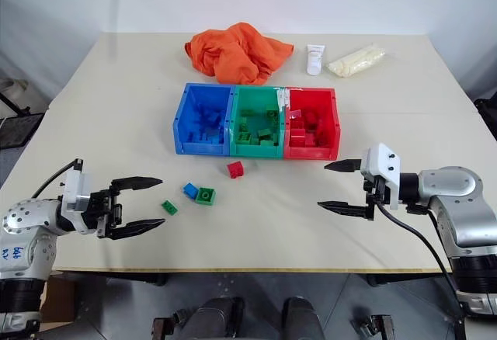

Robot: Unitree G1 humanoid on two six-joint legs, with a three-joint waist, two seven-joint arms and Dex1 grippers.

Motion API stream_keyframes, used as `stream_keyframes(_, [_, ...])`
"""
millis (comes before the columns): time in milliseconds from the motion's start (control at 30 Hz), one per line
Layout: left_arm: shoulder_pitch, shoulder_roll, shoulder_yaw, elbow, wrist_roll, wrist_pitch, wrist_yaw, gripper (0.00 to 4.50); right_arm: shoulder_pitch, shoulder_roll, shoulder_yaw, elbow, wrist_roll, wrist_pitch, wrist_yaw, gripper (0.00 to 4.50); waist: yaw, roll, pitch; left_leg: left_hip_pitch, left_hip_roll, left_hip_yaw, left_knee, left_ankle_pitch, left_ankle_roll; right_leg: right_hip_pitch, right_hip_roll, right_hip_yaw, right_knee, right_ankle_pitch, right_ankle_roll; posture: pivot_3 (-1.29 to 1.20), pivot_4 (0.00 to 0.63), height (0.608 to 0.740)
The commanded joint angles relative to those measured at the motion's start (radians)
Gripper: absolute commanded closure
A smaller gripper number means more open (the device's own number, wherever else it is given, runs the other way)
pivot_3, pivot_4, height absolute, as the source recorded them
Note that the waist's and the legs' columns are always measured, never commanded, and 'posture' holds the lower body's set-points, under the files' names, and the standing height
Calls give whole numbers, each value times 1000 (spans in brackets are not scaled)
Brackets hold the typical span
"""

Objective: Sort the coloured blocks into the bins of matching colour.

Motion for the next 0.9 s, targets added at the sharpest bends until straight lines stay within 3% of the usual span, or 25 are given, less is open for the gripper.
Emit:
stream_keyframes(33, [32, 39, -20, -181, 56, 68, 113, 0, -23, -6, -6, -7, 19, -3, 21, 21, 0, 0, 0, 0, 0, 0, 0, 0, 0, 0, 0, 0, 0, 0, 0, 0, 150, 740])
stream_keyframes(267, [-7, 35, -111, -378, 113, 288, 349, 0, -66, 13, 23, 21, 10, 0, 31, 21, 1, 0, 0, 0, 0, 0, 0, 0, 0, 0, 0, 1, 0, 0, 0, 0, 150, 740])
stream_keyframes(533, [54, 139, -19, -502, 77, 497, 437, 0, -115, 35, 45, 74, 4, -18, 47, 21, 0, 0, 0, 0, 0, 0, -2, 0, -1, -1, 1, 2, -1, 0, 0, 0, 150, 740])
stream_keyframes(700, [-19, 103, -63, -495, 82, 561, 507, 0, -128, 57, 52, 92, -2, -32, 46, 21, 13, 0, 0, 0, -1, 0, -1, 0, 0, 0, 1, 2, -5, 0, 0, 0, 150, 740])
stream_keyframes(900, [-132, 7, -200, -430, 116, 614, 579, 0, -110, 70, 45, 70, 2, -35, 18, 21, 22, 0, 0, 0, -2, 0, -1, 0, 0, 0, 1, 2, -1, 0, 0, 0, 150, 740])
